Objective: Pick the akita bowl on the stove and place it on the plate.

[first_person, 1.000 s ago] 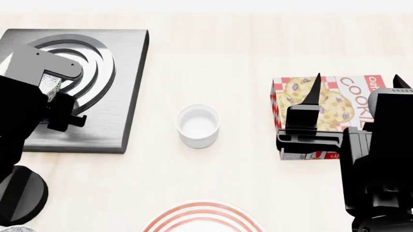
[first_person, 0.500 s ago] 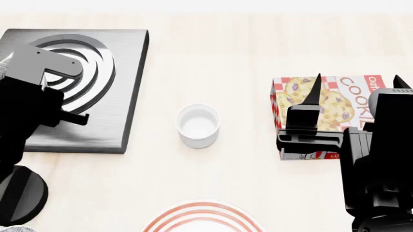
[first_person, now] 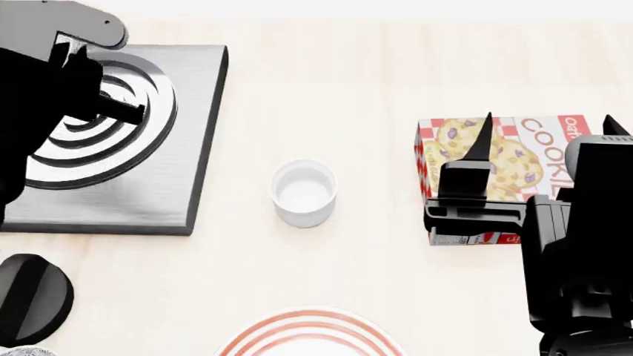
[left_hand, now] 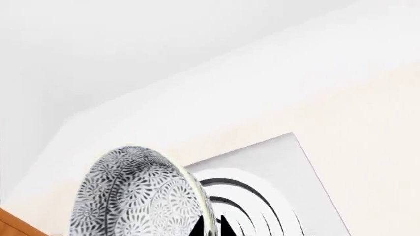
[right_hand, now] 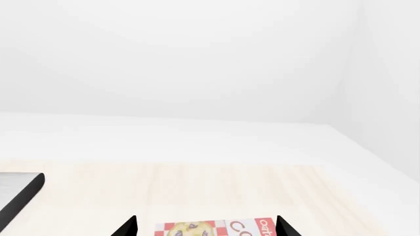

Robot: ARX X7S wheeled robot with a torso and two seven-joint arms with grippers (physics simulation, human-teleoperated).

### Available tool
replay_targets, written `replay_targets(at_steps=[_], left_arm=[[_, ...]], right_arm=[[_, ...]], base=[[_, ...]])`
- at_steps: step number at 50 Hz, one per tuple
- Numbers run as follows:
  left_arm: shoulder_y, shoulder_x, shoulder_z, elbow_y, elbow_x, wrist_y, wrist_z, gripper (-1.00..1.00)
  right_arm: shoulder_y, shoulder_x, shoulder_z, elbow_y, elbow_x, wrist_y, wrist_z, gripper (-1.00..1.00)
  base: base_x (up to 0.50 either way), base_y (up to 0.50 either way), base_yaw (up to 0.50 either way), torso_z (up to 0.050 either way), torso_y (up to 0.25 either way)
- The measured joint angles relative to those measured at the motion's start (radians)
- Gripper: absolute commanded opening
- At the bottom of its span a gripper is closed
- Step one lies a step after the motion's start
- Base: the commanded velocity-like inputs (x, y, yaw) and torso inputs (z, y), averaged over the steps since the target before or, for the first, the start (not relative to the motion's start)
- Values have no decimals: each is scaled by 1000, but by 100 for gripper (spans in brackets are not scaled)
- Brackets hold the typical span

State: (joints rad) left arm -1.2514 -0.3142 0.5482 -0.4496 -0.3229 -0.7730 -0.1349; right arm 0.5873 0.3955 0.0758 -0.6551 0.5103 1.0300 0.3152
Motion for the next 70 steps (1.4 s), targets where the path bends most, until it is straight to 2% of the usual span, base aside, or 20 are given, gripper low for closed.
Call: replay_targets(at_steps=[18,38,70], left_arm=[[-17,-125,170,313,23,13,189,-100],[-60,-262,325,613,78,98,368,-100],[-70,-422,453,994,69,164,576,-100]], right_arm=[[-1,5,-5,3,2,-7,3,100],[0,9,-6,1,9,-7,10,100],[-2,15,-12,6,16,-17,16,100]], base=[[0,0,0,0,0],[0,0,0,0,0],[0,0,0,0,0]])
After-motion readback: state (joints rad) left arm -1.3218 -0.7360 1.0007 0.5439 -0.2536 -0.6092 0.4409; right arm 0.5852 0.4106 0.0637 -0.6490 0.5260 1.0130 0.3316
